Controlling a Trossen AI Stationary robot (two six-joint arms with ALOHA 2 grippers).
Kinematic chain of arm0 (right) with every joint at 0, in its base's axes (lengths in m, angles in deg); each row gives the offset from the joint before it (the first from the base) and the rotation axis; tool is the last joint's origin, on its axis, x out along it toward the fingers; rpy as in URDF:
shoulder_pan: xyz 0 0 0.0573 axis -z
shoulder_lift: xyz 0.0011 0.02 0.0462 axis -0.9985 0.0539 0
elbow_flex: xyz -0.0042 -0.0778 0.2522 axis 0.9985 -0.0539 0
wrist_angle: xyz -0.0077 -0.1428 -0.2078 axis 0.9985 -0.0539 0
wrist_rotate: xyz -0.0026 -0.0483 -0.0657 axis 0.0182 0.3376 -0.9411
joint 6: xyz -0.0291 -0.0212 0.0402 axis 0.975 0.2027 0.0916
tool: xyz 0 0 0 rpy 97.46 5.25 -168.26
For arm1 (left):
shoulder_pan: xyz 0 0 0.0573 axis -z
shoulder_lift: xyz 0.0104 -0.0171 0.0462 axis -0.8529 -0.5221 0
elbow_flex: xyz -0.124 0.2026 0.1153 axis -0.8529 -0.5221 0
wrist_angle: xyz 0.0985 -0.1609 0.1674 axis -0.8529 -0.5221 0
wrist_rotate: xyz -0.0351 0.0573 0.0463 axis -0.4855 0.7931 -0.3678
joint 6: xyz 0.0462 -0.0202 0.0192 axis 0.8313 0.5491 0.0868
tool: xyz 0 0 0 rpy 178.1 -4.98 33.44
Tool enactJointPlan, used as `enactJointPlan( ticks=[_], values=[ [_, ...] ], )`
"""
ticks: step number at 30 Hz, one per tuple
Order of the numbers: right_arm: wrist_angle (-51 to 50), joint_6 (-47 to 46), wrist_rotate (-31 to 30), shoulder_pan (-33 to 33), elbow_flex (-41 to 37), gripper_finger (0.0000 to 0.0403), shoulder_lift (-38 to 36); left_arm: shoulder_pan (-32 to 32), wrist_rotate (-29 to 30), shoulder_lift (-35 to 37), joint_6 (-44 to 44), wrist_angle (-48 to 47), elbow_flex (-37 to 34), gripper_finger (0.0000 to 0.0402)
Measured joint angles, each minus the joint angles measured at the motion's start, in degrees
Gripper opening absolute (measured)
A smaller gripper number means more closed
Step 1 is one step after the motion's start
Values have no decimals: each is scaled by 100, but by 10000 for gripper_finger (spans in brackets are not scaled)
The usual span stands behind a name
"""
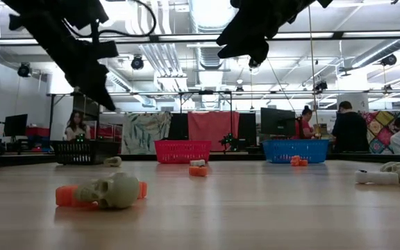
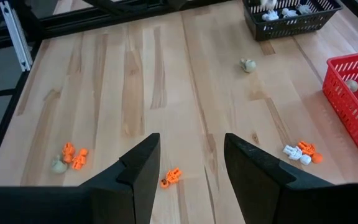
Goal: Sort Halloween decoration
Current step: Put the white skeleton toy into the black bin
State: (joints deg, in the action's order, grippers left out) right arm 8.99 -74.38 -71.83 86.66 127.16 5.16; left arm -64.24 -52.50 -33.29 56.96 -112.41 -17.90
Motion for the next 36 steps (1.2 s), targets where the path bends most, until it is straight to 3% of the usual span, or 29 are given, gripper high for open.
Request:
enactJointPlan(
  ticks=[3, 9, 16, 26, 36],
  values=[
    [0, -2, 0, 0, 0, 169, 0, -508, 8, 126, 16, -651, 202, 2],
    [0, -36, -1, 0, 0, 169, 0, -1962, -465, 107, 184, -336, 48, 1],
    [0, -178, -4, 0, 0, 169, 0, -3380, -811, -545, 284, -215, -81, 2],
    [0, -216, -13, 0, 0, 169, 0, -3617, -815, -1315, 529, 466, -83, 51],
    [0, -219, -105, 0, 0, 169, 0, -3614, -630, -1365, 531, 490, -83, 102]
  ],
)
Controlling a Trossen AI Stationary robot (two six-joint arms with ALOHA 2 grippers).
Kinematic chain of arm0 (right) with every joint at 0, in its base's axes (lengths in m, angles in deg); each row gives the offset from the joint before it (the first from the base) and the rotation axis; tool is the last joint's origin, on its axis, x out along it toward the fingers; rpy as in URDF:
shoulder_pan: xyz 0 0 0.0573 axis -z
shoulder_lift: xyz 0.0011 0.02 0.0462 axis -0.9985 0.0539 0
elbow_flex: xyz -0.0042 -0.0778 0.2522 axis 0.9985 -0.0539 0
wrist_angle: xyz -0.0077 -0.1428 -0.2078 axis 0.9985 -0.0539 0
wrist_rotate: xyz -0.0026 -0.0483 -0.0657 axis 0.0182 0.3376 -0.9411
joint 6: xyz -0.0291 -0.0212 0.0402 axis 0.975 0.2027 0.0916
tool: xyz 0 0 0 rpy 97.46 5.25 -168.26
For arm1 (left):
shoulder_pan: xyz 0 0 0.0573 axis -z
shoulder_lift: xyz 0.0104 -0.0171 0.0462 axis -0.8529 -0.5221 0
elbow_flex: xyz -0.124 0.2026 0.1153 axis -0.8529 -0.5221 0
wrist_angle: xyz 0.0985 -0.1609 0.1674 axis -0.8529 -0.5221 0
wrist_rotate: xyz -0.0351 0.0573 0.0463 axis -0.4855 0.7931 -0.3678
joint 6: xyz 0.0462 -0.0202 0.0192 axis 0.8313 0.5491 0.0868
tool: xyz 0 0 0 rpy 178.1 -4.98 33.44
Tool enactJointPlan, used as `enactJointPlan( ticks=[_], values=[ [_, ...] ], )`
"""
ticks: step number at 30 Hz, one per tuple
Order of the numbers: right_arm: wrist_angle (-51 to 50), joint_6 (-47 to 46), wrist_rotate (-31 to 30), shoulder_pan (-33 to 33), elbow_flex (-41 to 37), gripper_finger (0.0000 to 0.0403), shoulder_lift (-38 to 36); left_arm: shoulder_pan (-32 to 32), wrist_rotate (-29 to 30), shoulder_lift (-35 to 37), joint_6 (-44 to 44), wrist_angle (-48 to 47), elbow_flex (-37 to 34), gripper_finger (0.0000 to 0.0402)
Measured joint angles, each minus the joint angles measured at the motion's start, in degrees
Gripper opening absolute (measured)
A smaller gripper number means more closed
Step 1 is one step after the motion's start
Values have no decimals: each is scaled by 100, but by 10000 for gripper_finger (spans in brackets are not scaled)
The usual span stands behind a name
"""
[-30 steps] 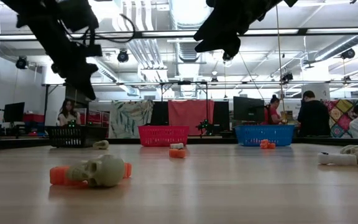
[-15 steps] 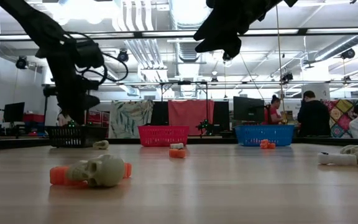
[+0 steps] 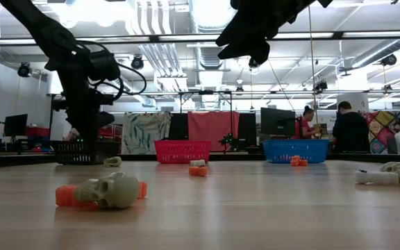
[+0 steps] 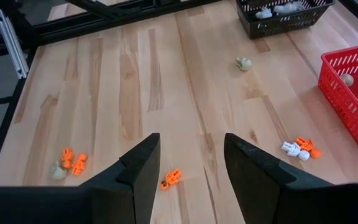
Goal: Sort Halloween decoration
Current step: Put the white skeleton toy into the black bin, then put the orange skeleton toy into the blue bin
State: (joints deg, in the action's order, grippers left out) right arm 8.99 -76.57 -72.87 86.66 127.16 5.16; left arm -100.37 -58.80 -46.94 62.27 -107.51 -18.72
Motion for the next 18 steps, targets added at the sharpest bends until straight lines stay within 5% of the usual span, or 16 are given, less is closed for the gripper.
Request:
enactJointPlan(
  ticks=[10, 18],
  values=[
    [-2, -57, -8, 0, 0, 169, 0, 282, -639, 533, -212, 154, 0, 107],
    [-23, -248, -9, 2, -11, 170, 11, 1313, -992, 1105, -520, 665, -26, 107]
  ],
)
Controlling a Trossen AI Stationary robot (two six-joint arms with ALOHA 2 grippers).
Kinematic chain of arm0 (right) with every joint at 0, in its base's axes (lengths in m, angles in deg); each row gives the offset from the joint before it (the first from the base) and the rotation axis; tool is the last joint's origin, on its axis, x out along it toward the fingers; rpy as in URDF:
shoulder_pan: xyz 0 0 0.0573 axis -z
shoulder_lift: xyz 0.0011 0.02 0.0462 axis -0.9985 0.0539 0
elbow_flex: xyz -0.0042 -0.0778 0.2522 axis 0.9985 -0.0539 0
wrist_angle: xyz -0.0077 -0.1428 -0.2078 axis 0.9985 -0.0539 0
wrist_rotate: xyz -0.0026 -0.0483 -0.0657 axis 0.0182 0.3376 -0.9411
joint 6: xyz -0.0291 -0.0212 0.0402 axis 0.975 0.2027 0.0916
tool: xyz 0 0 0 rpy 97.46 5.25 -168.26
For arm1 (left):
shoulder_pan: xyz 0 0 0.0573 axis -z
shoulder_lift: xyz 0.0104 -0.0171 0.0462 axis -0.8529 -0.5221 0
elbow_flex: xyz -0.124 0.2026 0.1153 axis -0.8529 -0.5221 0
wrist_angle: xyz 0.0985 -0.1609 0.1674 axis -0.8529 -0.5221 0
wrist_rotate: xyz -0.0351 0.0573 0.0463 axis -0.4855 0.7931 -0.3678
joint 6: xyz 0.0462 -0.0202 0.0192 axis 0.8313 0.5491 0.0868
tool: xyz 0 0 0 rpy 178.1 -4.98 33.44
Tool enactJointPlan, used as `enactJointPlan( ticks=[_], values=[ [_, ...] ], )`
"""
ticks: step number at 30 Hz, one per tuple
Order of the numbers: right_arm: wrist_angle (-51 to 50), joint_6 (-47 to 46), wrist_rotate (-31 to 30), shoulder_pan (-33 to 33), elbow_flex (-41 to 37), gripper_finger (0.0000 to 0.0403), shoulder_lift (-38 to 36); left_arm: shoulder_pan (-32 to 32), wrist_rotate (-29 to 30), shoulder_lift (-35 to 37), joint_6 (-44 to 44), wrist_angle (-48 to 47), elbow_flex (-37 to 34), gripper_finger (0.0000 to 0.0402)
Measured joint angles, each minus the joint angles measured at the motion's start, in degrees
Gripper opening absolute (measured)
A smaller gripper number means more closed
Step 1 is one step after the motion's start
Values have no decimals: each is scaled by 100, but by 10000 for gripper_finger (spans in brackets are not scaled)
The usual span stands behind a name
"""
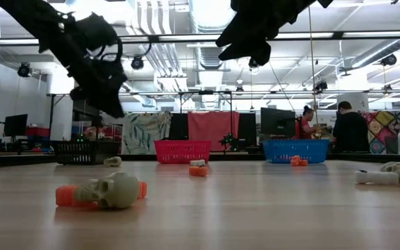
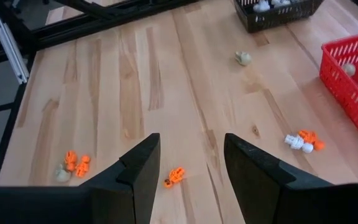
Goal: Sort Halloween decoration
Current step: Put the orange skeleton toy into the blue bin
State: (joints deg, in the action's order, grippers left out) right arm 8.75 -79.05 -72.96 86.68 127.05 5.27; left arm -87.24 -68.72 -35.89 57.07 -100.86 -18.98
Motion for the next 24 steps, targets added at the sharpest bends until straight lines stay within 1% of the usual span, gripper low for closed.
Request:
enactJointPlan(
  ticks=[8, 13, 17, 20, 24],
  values=[
    [-198, -628, 0, 47, -154, 170, 2, 1367, 2, 99, 2, 933, -44, 107],
    [-271, -1093, 2, 200, -468, 170, 6, 1964, 7, 92, 4, 1322, -46, 107],
    [-425, -1598, 0, 401, -748, 170, 9, 2283, 7, 92, 2, 1545, -46, 107],
    [-735, -1967, -30, 598, -865, 170, 11, 2386, 11, 92, 27, 1598, -46, 107],
    [-1451, -2438, -555, 820, -877, 170, 11, 2404, 15, 92, 41, 1596, -46, 107]
  ],
)
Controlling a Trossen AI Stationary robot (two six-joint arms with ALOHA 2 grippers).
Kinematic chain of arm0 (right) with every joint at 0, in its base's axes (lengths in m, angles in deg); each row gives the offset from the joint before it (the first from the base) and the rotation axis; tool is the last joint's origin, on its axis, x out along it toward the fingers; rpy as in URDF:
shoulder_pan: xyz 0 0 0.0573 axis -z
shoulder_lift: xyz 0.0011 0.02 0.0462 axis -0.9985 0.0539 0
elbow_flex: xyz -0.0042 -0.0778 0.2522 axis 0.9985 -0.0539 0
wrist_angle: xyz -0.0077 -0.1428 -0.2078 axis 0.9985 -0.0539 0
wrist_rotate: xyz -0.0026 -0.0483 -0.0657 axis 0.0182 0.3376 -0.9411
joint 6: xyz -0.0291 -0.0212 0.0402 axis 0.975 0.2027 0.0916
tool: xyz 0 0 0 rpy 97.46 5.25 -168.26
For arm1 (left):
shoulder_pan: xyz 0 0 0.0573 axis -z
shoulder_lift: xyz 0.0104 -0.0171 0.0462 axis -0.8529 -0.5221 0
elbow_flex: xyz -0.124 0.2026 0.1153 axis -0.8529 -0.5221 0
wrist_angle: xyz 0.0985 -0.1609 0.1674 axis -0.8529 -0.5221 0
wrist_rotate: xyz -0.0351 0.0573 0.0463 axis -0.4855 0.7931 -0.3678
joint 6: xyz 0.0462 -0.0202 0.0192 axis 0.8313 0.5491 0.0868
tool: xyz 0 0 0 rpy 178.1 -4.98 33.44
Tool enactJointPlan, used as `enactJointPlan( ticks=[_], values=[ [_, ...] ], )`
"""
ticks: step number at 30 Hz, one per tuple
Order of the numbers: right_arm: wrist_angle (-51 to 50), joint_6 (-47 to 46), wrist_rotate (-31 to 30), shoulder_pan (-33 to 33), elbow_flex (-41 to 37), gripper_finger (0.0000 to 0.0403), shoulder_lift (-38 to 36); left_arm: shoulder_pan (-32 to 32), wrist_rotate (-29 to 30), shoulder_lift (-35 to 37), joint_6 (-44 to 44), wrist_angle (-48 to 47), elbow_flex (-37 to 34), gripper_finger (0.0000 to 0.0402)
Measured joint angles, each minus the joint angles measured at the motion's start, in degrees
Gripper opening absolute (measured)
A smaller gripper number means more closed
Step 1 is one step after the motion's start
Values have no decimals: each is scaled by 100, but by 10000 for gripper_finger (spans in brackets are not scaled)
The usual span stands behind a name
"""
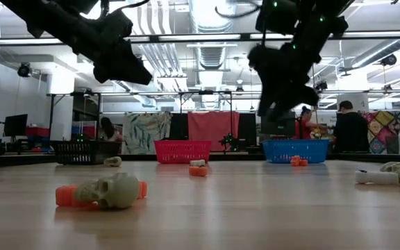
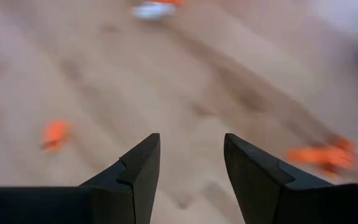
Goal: Sort Halloween decoration
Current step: Put the orange skeleton toy into the blue bin
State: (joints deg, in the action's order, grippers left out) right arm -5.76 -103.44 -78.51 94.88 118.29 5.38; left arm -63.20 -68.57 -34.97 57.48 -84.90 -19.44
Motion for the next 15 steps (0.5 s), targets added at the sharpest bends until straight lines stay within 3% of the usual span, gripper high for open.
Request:
enactJointPlan(
  ticks=[4, 15],
  values=[
    [-598, -511, -457, 249, 0, 170, 0, 0, 5, 0, 44, -1, 0, 107],
    [-1737, -1539, -825, 586, 0, 170, 0, -2, 38, 0, 150, -10, 0, 107]
  ],
)
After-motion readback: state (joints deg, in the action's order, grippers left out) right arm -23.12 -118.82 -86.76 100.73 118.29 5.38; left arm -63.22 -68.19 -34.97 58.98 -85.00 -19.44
